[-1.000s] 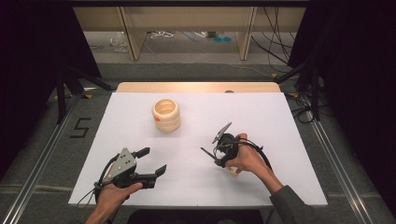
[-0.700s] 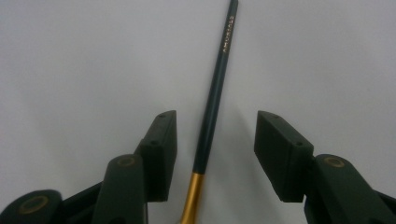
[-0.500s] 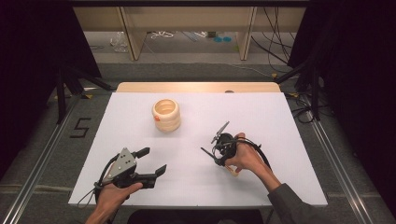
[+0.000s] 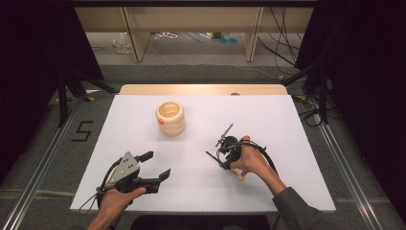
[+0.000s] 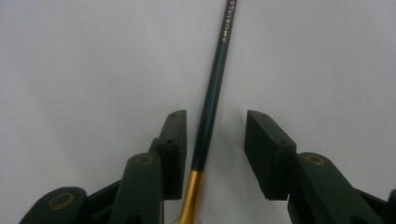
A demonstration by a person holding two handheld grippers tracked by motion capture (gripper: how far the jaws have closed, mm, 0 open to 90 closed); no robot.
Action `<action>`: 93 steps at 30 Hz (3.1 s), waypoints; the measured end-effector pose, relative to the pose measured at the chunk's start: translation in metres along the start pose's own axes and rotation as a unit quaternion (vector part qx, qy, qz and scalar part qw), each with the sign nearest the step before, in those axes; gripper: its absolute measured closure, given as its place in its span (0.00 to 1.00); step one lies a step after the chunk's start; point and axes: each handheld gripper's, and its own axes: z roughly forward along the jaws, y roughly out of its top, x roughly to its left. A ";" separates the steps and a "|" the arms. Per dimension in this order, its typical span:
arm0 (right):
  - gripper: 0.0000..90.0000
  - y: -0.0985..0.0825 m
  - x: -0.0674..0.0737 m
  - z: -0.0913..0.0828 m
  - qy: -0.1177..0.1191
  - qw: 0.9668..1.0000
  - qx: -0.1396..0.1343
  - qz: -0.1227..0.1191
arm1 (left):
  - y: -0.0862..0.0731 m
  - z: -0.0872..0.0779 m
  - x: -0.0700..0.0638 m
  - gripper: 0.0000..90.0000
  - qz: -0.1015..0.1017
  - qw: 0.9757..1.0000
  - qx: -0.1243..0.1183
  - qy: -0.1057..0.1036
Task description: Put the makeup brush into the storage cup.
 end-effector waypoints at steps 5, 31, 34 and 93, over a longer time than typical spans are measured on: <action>0.69 0.002 0.000 0.000 0.002 1.000 0.006 0.002 | 0.000 0.000 0.000 0.18 0.001 1.000 0.000 0.000; 0.78 0.008 0.000 0.004 0.012 0.999 0.033 0.002 | 0.000 0.000 0.000 0.18 0.000 1.000 -0.004 -0.003; 0.79 0.008 0.000 0.004 0.011 0.999 0.036 0.007 | 0.000 -0.001 0.000 0.18 0.002 1.000 -0.001 0.000; 0.93 0.009 0.001 0.001 0.011 0.999 0.036 -0.032 | 0.001 -0.001 0.000 0.18 0.006 1.000 -0.001 -0.001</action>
